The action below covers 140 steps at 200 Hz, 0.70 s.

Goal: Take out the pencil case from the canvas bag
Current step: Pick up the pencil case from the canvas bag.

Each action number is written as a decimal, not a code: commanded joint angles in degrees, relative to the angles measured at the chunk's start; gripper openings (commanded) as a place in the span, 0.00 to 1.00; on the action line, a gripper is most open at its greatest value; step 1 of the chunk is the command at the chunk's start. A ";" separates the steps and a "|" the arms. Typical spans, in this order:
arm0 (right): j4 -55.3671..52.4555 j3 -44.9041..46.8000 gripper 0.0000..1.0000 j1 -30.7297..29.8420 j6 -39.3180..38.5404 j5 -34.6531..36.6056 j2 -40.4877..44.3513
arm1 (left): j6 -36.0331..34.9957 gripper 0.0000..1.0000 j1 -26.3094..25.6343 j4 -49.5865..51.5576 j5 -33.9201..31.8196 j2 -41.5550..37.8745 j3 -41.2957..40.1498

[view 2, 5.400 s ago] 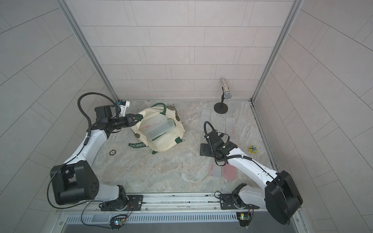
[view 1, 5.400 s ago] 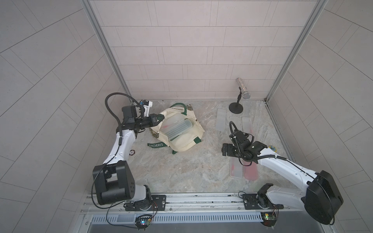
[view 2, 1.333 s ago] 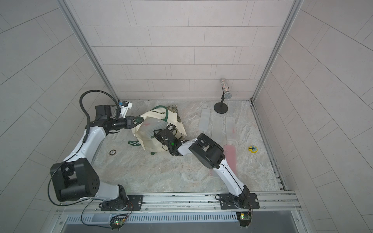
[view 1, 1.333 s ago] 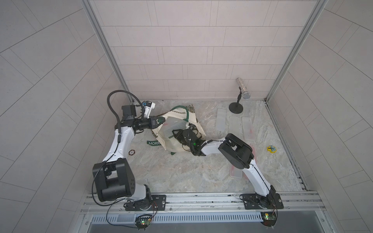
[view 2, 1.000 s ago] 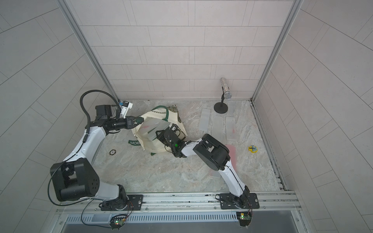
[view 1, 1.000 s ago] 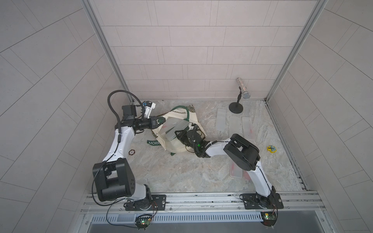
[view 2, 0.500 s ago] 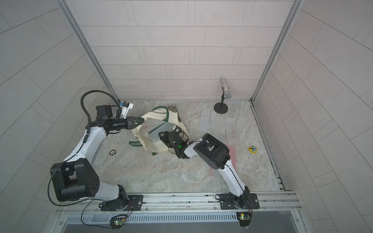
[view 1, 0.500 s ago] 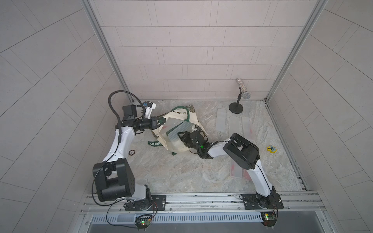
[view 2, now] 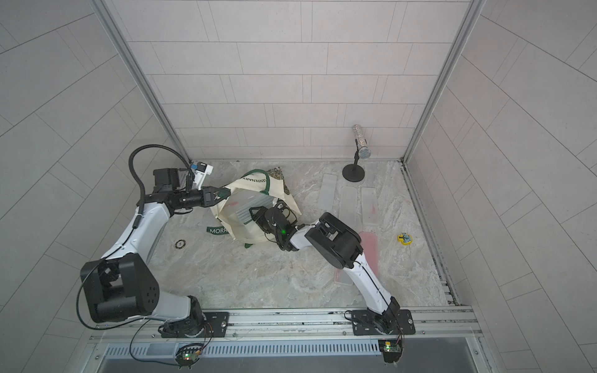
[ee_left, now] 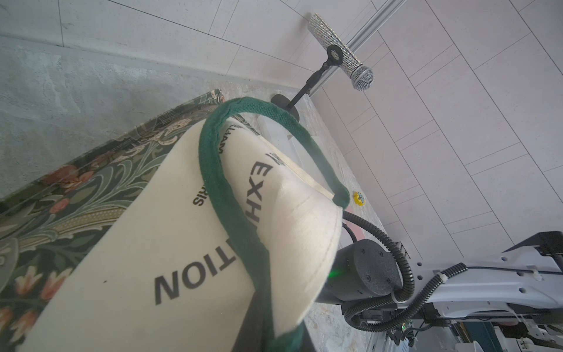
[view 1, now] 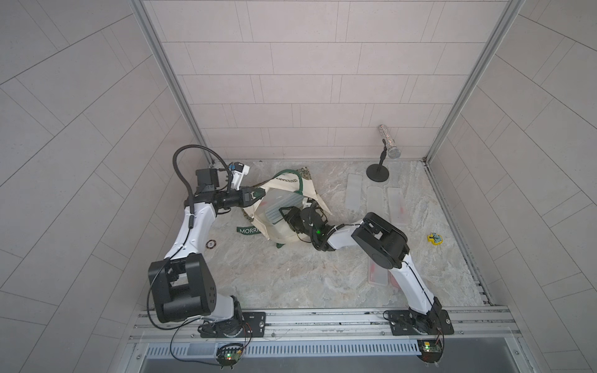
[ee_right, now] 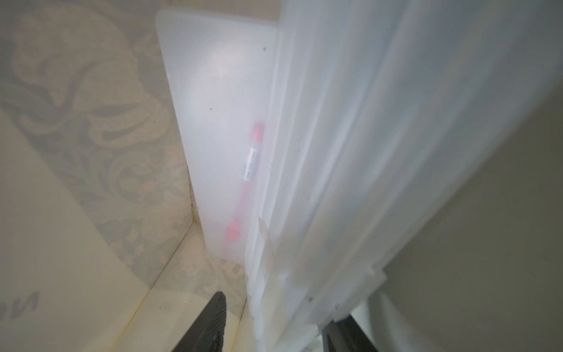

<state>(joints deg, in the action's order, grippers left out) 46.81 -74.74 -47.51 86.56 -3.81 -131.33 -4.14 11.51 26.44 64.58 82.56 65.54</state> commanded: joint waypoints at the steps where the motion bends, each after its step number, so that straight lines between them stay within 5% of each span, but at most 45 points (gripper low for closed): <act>1: -4.20 -2.34 0.53 -0.39 1.66 2.01 -1.60 | -0.63 0.00 0.31 -0.16 3.24 -0.40 0.38; 56: -0.21 -1.46 0.39 -0.04 2.81 4.09 -2.46 | -0.60 0.00 0.31 -0.16 3.18 -0.87 0.29; 140: -6.77 -9.33 0.39 0.05 -2.54 -0.19 1.07 | -0.05 0.00 0.36 -0.20 4.28 -0.23 0.47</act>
<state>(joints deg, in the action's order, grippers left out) 40.42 -81.43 -47.62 84.86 -3.25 -132.77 -4.03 11.88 26.39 64.51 82.94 65.54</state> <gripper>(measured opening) 0.387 0.114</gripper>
